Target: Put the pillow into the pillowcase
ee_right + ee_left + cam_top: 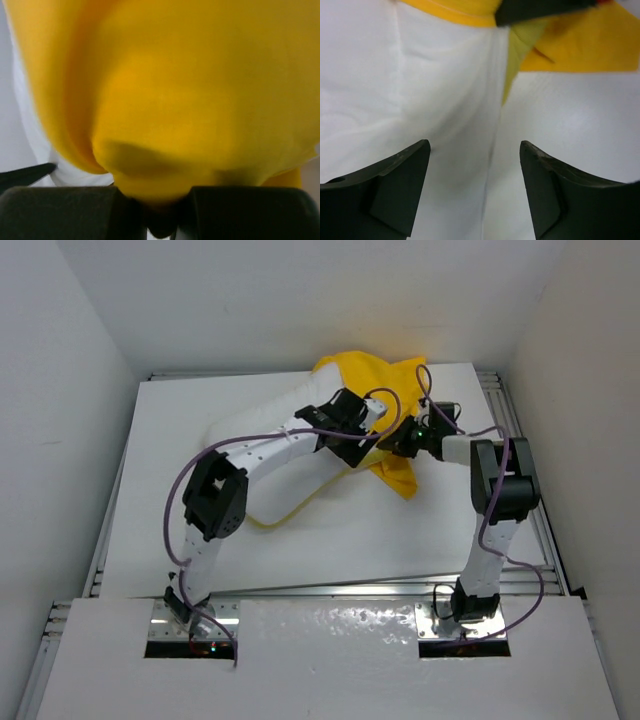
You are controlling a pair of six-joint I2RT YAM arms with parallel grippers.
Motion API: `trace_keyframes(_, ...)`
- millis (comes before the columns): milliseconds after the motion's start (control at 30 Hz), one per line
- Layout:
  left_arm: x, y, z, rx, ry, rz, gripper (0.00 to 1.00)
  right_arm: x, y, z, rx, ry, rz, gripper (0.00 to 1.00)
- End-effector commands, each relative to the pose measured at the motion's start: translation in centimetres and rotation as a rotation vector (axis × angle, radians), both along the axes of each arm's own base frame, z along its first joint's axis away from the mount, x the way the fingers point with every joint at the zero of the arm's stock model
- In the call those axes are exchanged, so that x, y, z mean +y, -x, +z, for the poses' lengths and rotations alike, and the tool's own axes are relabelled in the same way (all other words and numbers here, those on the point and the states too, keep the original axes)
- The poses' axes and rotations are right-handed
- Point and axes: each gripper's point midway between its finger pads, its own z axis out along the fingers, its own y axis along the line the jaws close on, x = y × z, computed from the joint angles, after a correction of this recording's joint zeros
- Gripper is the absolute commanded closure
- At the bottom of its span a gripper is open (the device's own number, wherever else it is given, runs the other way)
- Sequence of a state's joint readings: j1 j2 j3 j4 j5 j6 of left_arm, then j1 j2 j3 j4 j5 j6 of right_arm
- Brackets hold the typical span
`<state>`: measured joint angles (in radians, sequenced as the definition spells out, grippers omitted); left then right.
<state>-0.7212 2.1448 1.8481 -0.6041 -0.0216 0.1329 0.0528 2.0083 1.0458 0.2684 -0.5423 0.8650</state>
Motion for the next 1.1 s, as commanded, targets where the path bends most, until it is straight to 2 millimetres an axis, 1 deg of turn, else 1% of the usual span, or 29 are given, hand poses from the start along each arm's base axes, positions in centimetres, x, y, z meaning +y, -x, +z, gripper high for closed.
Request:
trace_keyframes(0,-0.2,2.1,10.0,-0.096,0.101,-0.1,0.29,0.1,-0.1,1.1,-0.089,0.164,0.283,1.0)
trace_keyframes(33,0.2,2.3,10.9,-0.11,0.106,-0.099,0.28,0.0,0.7,0.7,-0.046,0.174,0.312,1.0)
trace_keyframes(67,1.1,2.0,12.8,-0.142,0.127,-0.083,0.26,0.1,0.7,0.8,-0.054,0.175,0.344,1.0)
trace_keyframes(100,1.7,1.8,13.9,-0.158,0.141,-0.068,0.25,0.0,0.0,1.6,-0.109,0.212,0.392,1.0)
trace_keyframes(133,3.3,0.6,14.8,-0.178,0.151,-0.031,0.26,-0.2,0.9,1.3,-0.071,0.22,0.42,1.0)
trace_keyframes(167,4.3,0.0,16.4,-0.216,0.172,-0.004,0.25,-0.3,1.0,1.0,-0.086,0.244,0.461,1.0)
trace_keyframes(200,5.7,-1.2,17.0,-0.251,0.159,0.046,0.26,-0.5,1.3,1.3,-0.066,0.254,0.483,1.0)
trace_keyframes(233,8.2,-3.0,17.6,-0.285,0.139,0.123,0.28,-0.6,1.5,1.2,-0.061,0.263,0.503,1.0)
trace_keyframes(267,9.4,-4.4,17.7,-0.314,0.123,0.161,0.31,-0.7,1.4,1.3,-0.081,0.281,0.536,1.0)
trace_keyframes(333,13.4,-7.3,17.8,-0.365,0.064,0.279,0.39,-0.7,2.4,1.3,-0.055,0.276,0.585,1.0)
trace_keyframes(367,14.3,-8.8,16.6,-0.373,0.023,0.314,0.41,-0.7,2.6,1.4,-0.078,0.282,0.628,1.0)
trace_keyframes(400,15.7,-9.9,16.1,-0.389,-0.019,0.36,0.41,-0.4,3.2,1.8,-0.063,0.255,0.661,1.0)
trace_keyframes(433,16.3,-11.4,14.8,-0.383,-0.048,0.378,0.41,-0.4,3.5,1.9,-0.067,0.256,0.691,1.0)
trace_keyframes(467,16.5,-12.1,14.2,-0.384,-0.068,0.38,0.38,-0.5,3.4,2.2,-0.082,0.268,0.709,1.0)
trace_keyframes(500,16.5,-13.7,12.9,-0.378,-0.079,0.387,0.28,-0.6,3.8,1.9,-0.054,0.265,0.713,1.0)
trace_keyframes(567,15.6,-15.3,11.6,-0.362,-0.053,0.38,0.18,-0.5,4.0,2.0,-0.061,0.258,0.722,1.0)
trace_keyframes(600,15.3,-16.6,12.8,-0.389,-0.014,0.383,0.12,-0.4,4.0,2.2,-0.069,0.255,0.72,1.0)
trace_keyframes(633,14.7,-17.6,9.7,-0.342,-0.025,0.369,0.1,-0.1,4.1,2.4,-0.081,0.24,0.724,1.0)
trace_keyframes(667,14.2,-18.2,8.8,-0.334,-0.014,0.358,0.08,-0.1,4.5,2.4,-0.079,0.232,0.732,1.0)
trace_keyframes(700,13.9,-19.1,7.2,-0.324,-0.017,0.361,0.06,0.0,4.7,2.4,-0.079,0.228,0.738,1.0)
trace_keyframes(767,13.4,-20.0,6.1,-0.337,0.0,0.361,0.05,-0.1,5.1,2.1,-0.078,0.232,0.761,1.0)
trace_keyframes(800,13.6,-20.0,4.3,-0.315,-0.011,0.363,0.05,-0.2,5.7,2.0,-0.054,0.224,0.776,1.0)
trace_keyframes(833,13.5,-20.5,4.1,-0.329,0.015,0.375,0.05,-0.2,6.2,1.5,-0.033,0.216,0.793,1.0)
trace_keyframes(867,13.4,-20.3,3.1,-0.302,0.035,0.367,0.05,-0.2,6.7,1.5,-0.019,0.217,0.829,1.0)
trace_keyframes(900,13.8,-20.5,3.3,-0.295,0.067,0.375,0.06,-0.1,7.0,1.4,-0.007,0.217,0.851,1.0)
trace_keyframes(967,13.3,-19.3,2.6,-0.194,0.185,0.354,0.13,-0.1,7.6,1.0,0.023,0.242,0.916,1.0)
trace_keyframes(1000,14.2,-19.1,4.9,-0.193,0.255,0.347,0.16,0.1,7.7,0.8,0.021,0.254,0.94,1.0)
trace_keyframes(1033,13.0,-17.7,5.9,-0.13,0.368,0.271,0.17,0.3,7.3,0.9,0.003,0.273,0.959,1.0)
trace_keyframes(1067,14.3,-16.3,7.5,-0.117,0.423,0.252,0.2,1.0,7.2,1.0,-0.012,0.287,0.977,1.0)
